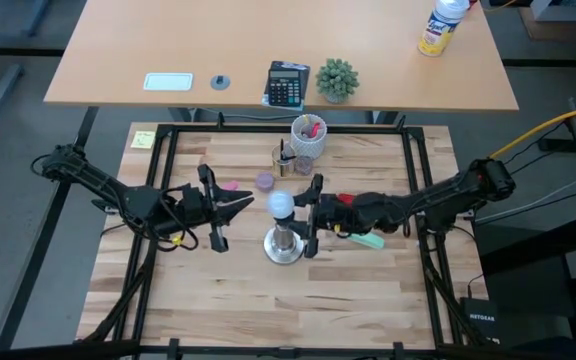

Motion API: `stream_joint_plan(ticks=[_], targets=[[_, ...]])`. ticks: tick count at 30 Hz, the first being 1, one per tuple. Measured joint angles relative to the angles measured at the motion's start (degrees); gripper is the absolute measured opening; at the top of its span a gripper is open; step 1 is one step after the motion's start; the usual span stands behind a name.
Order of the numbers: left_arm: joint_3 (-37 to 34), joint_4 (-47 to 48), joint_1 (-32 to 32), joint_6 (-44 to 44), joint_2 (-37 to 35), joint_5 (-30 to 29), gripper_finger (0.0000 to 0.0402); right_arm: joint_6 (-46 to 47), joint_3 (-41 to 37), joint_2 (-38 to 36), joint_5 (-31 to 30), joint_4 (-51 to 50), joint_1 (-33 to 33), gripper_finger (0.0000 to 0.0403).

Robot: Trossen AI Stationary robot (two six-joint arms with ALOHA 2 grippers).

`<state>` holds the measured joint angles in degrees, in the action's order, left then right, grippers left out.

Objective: Screw lightbulb
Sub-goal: Insert the lightbulb into the lamp socket

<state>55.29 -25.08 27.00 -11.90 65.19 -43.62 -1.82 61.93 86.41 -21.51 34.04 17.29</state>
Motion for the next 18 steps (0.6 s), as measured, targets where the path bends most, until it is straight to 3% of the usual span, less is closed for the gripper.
stream_joint_plan(ticks=[4, 18], targets=[[0.0, 0.01, 0.0, -0.09, 0.0, 0.0, 0.0045, -1.45, 0.0, 0.0, -3.59, -0.38, 0.54, 0.0192], [-0.02, -3.21, -0.03, -2.68, 0.02, 0.05, 0.0045, -0.82, 0.0, 0.01, -4.04, -1.7, 0.36, 0.0192]])
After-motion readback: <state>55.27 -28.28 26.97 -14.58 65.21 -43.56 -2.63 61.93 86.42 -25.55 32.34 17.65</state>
